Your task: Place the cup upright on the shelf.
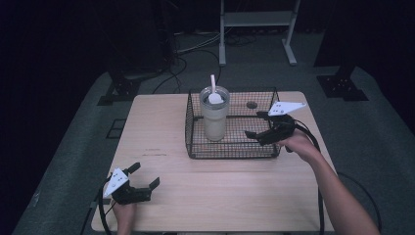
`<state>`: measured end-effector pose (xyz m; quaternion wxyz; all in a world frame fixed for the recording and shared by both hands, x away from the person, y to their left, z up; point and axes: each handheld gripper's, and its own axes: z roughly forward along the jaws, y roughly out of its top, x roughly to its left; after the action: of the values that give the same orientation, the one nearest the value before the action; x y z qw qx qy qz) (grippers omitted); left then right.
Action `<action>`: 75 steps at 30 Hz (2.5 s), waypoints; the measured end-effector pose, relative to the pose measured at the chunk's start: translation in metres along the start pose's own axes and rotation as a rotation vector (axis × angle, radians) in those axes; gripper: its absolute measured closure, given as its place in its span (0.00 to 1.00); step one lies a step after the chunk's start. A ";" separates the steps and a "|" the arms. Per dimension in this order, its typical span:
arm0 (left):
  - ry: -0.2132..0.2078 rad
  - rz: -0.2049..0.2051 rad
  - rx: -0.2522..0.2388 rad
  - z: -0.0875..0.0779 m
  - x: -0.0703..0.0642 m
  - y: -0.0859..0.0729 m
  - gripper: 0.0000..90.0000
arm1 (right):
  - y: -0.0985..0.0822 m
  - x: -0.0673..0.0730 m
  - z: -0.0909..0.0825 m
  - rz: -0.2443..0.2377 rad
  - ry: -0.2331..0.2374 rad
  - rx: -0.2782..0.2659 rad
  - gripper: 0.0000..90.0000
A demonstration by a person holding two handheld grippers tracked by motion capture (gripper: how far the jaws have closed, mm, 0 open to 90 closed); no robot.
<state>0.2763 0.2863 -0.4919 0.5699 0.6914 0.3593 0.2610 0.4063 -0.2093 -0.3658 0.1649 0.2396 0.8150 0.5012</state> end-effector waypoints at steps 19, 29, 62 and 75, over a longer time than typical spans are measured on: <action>0.001 -0.004 0.002 0.000 -0.001 0.000 0.00 | -0.024 0.018 -0.015 0.007 0.022 -0.004 0.10; 0.002 -0.004 0.002 0.000 -0.001 0.000 0.00 | -0.042 0.028 -0.025 0.016 0.033 -0.008 0.10; 0.003 0.002 0.005 0.000 -0.001 0.000 0.00 | -0.100 0.042 -0.054 0.108 0.027 -0.022 0.10; 0.004 0.005 0.007 0.000 -0.002 0.000 0.00 | -0.113 0.047 -0.062 0.125 0.014 -0.035 0.10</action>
<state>0.2757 0.2848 -0.4919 0.5661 0.6938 0.3595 0.2625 0.3105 -0.2727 -0.4413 0.1318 0.2839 0.7907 0.5261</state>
